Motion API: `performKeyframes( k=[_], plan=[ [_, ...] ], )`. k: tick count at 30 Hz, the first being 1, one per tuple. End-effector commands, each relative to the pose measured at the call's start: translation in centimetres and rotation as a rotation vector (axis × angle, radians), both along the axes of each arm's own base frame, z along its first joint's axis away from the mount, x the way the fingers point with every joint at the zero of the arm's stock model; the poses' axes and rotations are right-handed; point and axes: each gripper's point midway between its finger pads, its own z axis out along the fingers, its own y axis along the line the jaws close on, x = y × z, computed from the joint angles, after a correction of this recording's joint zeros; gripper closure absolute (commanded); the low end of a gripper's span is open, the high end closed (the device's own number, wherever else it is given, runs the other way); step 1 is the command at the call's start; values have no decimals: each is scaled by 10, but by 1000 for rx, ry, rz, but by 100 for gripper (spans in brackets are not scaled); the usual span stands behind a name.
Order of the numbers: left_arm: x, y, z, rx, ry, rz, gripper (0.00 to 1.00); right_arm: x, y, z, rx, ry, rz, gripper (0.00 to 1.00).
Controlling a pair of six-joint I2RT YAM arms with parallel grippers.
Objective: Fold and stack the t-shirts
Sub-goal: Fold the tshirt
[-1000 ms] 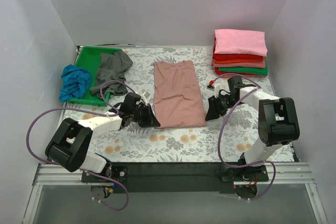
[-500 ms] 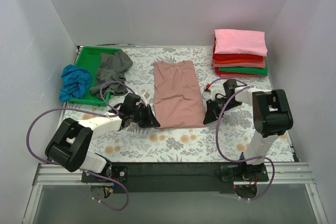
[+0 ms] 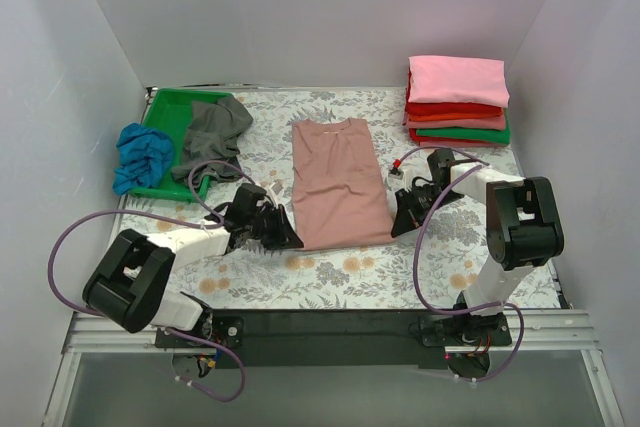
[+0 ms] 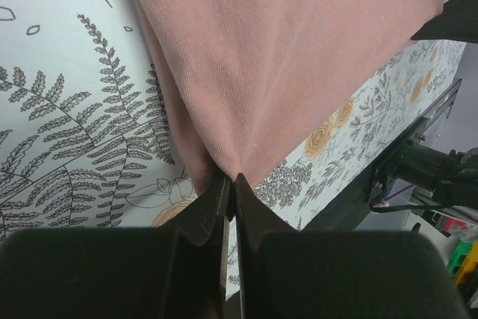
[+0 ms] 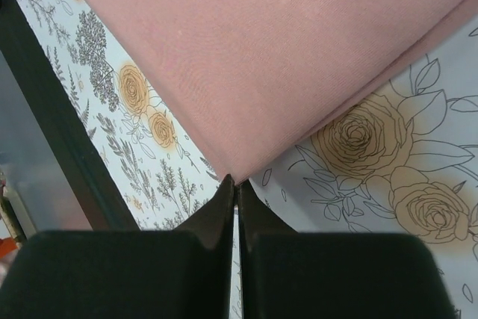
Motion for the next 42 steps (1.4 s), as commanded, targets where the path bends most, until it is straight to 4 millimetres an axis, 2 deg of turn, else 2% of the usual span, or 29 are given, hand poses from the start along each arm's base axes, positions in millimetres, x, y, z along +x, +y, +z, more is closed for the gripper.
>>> performKeyframes(
  k=[1,8,16,18,23,26,29,30,32,33,34,36,37,40,42],
  plan=[
    [-5,-1,8,-28,-20,-14,100,0,-3,13,-14,-28,25,99],
    [-5,-1,9,-30,-21,-15,100,-4,-6,11,-31,-17,24,99],
    [-14,-1,10,-39,12,-15,98,-6,-6,20,-24,-16,47,99],
    [-17,1,15,-47,8,-13,95,-12,-4,26,0,-8,68,99],
    [-25,7,26,-46,-2,3,76,-26,-9,31,-11,-10,135,99],
    [-24,6,46,-68,-48,-1,63,-35,-13,33,-20,-27,155,97],
    [-19,9,75,-74,-139,-2,49,-36,-16,40,-34,-71,160,84],
    [-18,11,81,-66,-165,-5,47,-34,-17,42,-45,-89,160,74],
    [-11,17,102,-26,-257,-19,43,-28,-25,45,-96,-140,160,69],
    [-10,22,106,4,-272,-15,41,-23,-27,47,-116,-168,163,65],
    [-3,24,122,16,-330,-13,39,-20,-31,48,-143,-189,166,62],
    [8,33,136,78,-444,-23,28,-10,-34,59,-160,-257,171,58],
    [14,34,151,82,-505,-23,25,-7,-34,63,-162,-281,174,57],
    [30,40,172,137,-650,-40,9,8,-29,89,-136,-414,203,50],
    [33,36,189,136,-737,-94,5,14,-26,107,-107,-501,226,46]
  ],
)
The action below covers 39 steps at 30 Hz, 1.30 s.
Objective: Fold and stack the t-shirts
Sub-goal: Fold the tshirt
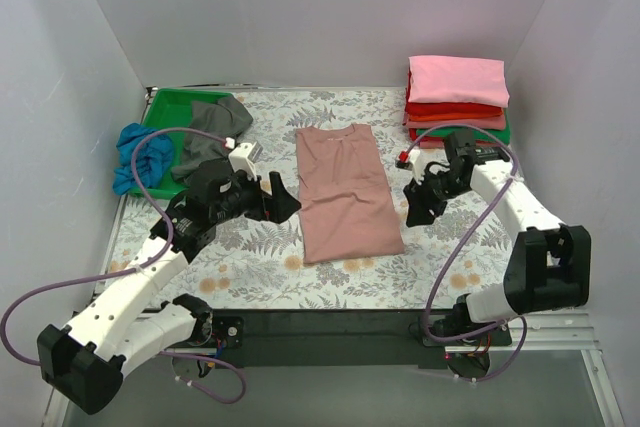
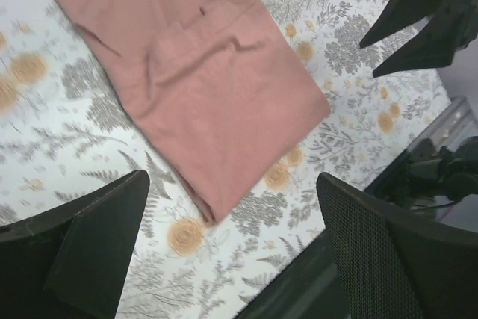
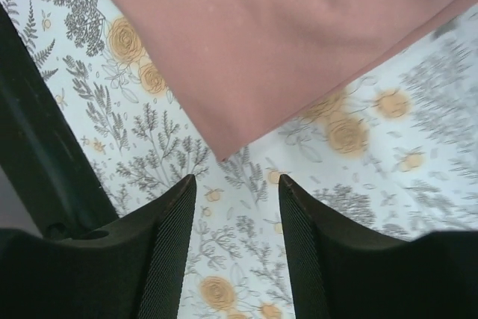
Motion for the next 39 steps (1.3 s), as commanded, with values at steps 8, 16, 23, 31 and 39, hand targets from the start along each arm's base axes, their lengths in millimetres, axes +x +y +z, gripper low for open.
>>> performKeyframes(
  k=[8,16,23,31,39],
  plan=[
    [-22,-7,2,216,-383,-420,5,-7,41,56,310,-628,421,2],
    [-63,-14,-64,355,-495,-617,10,-26,54,-2,151,-668,549,2],
    [-71,-50,-112,500,-504,-765,16,-20,47,-32,52,-709,553,4],
    [-46,-59,-148,650,-574,-764,20,-22,50,-40,58,-696,553,7],
    [-34,-65,-159,690,-618,-757,23,-26,49,-50,61,-667,553,11]
  ],
)
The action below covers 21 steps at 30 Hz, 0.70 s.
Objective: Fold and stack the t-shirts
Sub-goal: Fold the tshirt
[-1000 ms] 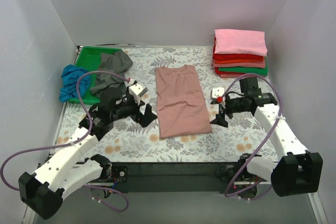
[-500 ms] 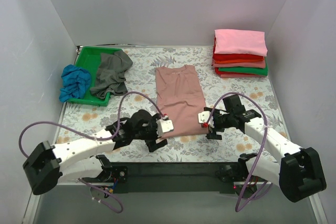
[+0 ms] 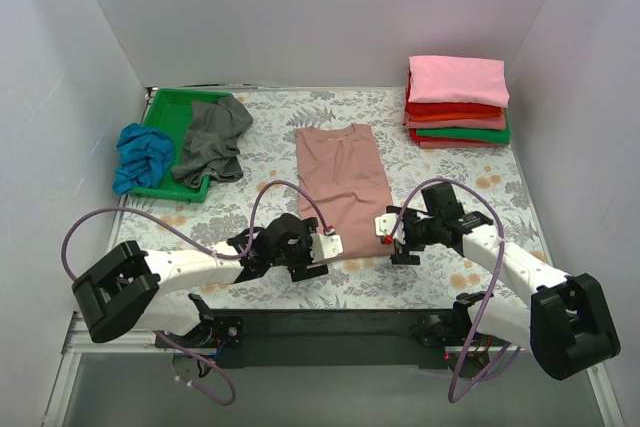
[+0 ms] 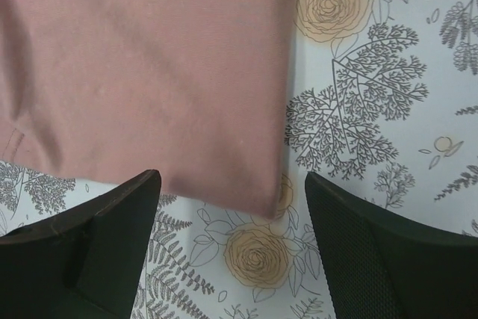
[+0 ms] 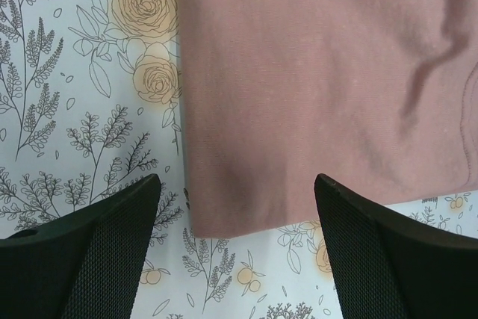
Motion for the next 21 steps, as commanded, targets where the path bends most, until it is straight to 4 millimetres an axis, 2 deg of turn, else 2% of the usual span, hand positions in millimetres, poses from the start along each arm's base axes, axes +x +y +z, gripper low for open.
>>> performKeyframes(
  k=[1,5,10,18,21],
  plan=[
    [14,-8,6,-18,-86,-2,23,2,3,-2,7,-16,9,11],
    [12,-3,-12,34,-67,-13,30,1,0,-8,-10,-16,12,12],
    [4,5,-26,87,-72,-34,44,7,-6,-17,-58,-35,-11,16],
    [9,14,-47,162,-94,-10,53,9,-15,-36,-134,-59,-10,18],
    [7,15,-52,174,-82,-12,63,10,-13,-44,-159,-57,0,26]
  ],
)
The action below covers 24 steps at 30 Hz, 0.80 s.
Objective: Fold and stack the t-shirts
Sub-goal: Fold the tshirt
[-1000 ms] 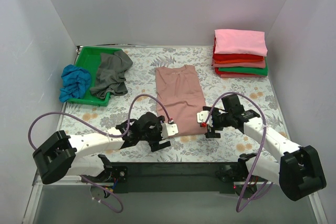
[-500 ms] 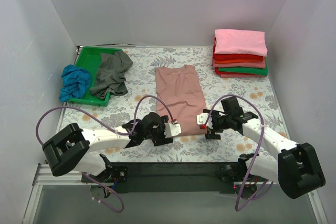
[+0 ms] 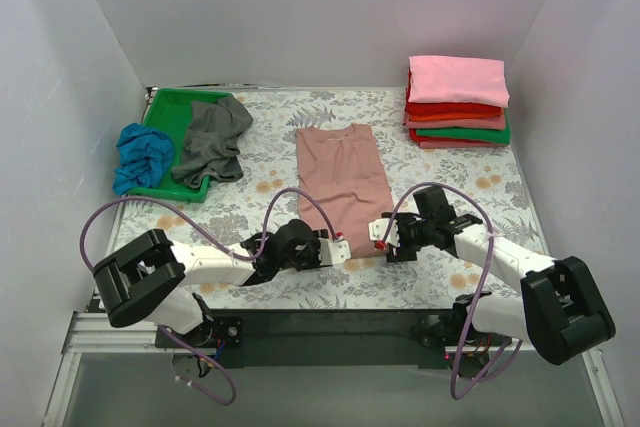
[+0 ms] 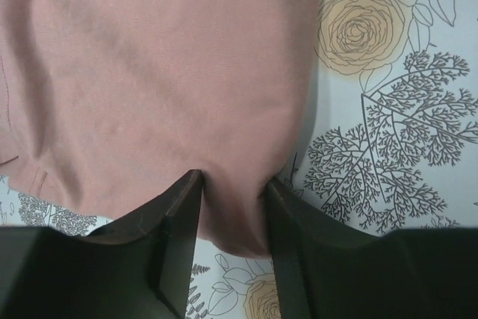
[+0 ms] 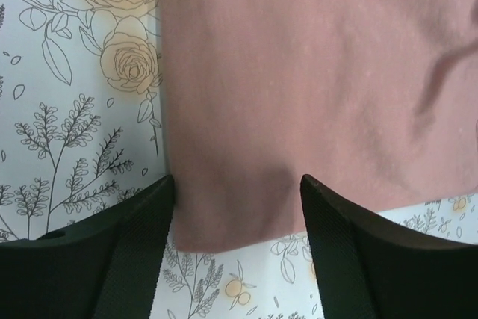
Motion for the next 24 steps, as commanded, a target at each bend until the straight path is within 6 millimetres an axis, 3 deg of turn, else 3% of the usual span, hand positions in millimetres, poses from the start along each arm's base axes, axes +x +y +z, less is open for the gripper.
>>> performKeyframes(
  k=[1,4,5,7,8,9,13,14,15,17,18,22,24],
  plan=[
    [-14,30,-36,147,59,11,65,-2,-6,-21,-83,8,10,30],
    [-16,30,-36,139,72,9,69,-2,-6,-27,-112,46,-4,53],
    [-18,30,-34,132,78,8,73,-2,-6,-26,-116,53,-7,65],
    [-21,31,-34,123,89,3,77,-7,-7,-28,-124,76,4,75],
    [-23,31,-31,117,93,2,82,-13,-10,-29,-136,103,10,93],
    [-29,29,-31,106,117,-21,84,-17,-9,-27,-128,106,28,99],
    [-51,23,-24,79,179,-76,98,-42,-14,-15,-144,156,116,99],
    [-61,25,-23,94,213,-95,99,-50,-16,-11,-156,175,146,99],
    [-73,19,-13,55,246,-126,100,-73,-24,-5,-182,243,189,99],
    [-97,16,-7,57,305,-186,100,-79,-23,11,-175,240,239,99],
    [-118,14,0,49,348,-227,100,-96,-25,23,-162,268,281,99],
    [-160,1,30,14,421,-306,100,-119,-20,55,-75,252,324,99],
    [-165,-4,43,-17,419,-315,100,-117,-15,73,-32,212,303,99]
  ],
)
